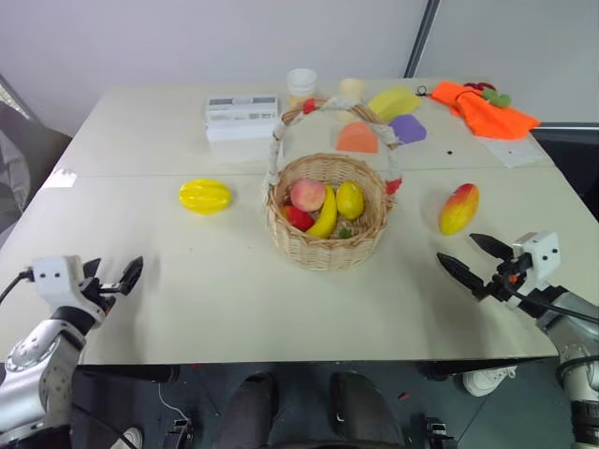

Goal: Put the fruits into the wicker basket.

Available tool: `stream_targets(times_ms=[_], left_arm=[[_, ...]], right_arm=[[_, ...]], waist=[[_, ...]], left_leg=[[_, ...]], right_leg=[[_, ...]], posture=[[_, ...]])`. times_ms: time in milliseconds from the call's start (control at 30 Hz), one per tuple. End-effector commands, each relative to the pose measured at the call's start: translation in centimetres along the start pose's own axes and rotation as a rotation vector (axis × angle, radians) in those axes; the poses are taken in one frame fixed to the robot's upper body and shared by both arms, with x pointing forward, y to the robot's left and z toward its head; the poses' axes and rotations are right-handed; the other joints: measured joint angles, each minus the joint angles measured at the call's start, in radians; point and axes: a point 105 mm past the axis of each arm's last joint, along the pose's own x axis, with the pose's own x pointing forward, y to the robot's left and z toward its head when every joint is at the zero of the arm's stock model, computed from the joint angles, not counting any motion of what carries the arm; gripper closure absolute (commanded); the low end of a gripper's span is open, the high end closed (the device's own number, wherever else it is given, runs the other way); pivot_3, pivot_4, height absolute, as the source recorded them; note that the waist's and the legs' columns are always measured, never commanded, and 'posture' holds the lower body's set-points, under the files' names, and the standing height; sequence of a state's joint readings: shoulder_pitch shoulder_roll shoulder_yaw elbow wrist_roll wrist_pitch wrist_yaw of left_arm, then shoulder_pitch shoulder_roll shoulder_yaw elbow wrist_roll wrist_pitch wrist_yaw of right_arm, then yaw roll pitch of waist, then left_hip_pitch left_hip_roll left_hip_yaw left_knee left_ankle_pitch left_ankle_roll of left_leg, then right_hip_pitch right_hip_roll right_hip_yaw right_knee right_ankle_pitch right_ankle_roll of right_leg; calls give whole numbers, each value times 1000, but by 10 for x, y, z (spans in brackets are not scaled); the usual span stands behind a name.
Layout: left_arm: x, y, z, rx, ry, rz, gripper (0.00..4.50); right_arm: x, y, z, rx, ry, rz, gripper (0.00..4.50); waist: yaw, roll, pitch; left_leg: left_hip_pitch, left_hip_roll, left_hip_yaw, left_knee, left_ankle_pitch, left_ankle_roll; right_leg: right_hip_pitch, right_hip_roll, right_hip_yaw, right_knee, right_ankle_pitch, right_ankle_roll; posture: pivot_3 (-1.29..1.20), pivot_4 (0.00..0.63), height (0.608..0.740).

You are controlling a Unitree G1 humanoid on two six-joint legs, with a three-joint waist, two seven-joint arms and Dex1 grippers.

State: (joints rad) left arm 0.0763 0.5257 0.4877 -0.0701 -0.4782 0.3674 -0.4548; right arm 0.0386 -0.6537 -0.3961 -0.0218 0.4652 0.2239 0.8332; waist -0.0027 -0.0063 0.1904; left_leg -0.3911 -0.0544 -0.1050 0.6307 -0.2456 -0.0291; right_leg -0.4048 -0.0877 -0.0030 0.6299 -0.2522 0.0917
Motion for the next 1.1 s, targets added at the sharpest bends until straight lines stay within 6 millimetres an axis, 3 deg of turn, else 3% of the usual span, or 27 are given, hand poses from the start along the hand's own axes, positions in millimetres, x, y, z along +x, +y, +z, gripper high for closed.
stream_targets(times_ms=[33, 200, 400, 633, 867, 1100], left_arm=[[20, -6, 20, 143, -12, -72, 0], [59, -23, 54, 333, -49, -191, 0], [92, -53, 75, 547, -49, -372, 0], [111, -85, 72, 773, -6, -555, 0], [126, -92, 75, 857, -7, -558, 0], [133, -92, 68, 883, 25, -560, 0]], right_arm=[[2, 11, 22, -53, -35, 74, 16], [-1, 31, 31, -73, -10, 174, 16], [-1, 49, 39, -91, 15, 250, 16], [-11, 81, 45, -94, 101, 413, 16], [-5, 116, 92, -153, 15, 550, 16], [1, 134, 126, -192, -96, 624, 16]], waist=[[6, 0, 0], [16, 0, 0], [16, -1, 0], [13, -2, 1], [13, -4, 2], [16, -7, 4]], left_leg=[[0, 0, 0, 0, 0, 0], [0, 0, 1, 0, 0, 0], [-1, -1, 1, 0, 0, 0], [-1, -1, 2, -1, 0, 0], [-1, -1, 2, 0, 0, 0], [-3, -1, 1, 1, 0, 0]], right_leg=[[0, 1, 0, 0, 0, 0], [0, 2, -1, 0, 0, 0], [0, 0, -1, -1, 2, 4], [-1, 1, -1, 0, 2, 5], [-1, 0, -1, 0, 3, 7], [-2, 0, -1, 0, 3, 10]], posture=[[0, 150, 740], [0, 150, 740], [0, 150, 740], [0, 150, 740], [0, 150, 740], [0, 150, 740]])
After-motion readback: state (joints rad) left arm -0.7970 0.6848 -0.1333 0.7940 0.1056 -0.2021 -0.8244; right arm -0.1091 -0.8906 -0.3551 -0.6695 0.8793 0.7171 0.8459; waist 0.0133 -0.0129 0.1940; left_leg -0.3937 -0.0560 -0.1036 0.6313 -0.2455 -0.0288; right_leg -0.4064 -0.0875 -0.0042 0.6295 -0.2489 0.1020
